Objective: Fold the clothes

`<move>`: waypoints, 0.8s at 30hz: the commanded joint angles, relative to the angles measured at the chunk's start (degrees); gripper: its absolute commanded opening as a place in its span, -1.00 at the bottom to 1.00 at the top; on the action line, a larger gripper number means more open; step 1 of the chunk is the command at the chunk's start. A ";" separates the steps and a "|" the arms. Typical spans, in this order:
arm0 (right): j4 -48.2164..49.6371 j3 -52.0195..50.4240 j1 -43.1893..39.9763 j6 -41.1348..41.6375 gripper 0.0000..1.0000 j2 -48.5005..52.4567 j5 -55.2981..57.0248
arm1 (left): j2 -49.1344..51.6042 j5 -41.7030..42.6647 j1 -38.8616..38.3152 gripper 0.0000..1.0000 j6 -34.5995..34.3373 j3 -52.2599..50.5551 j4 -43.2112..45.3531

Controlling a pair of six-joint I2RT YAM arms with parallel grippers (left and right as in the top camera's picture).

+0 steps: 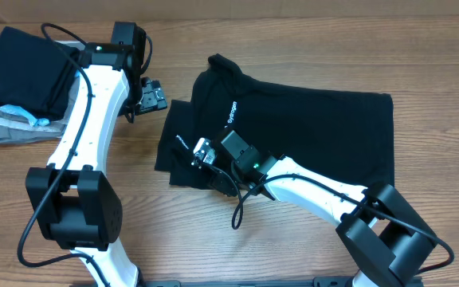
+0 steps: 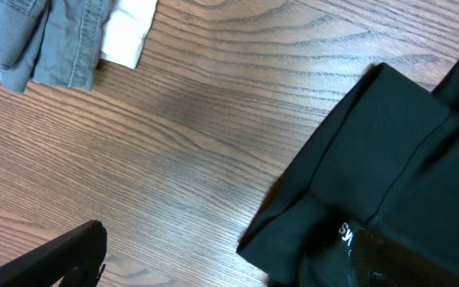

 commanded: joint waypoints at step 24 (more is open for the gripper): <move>2.82 0.22 0.17 -1.22 0.09 -0.83 0.90 | 0.24 0.44 -0.02 1.00 -0.76 1.27 -0.09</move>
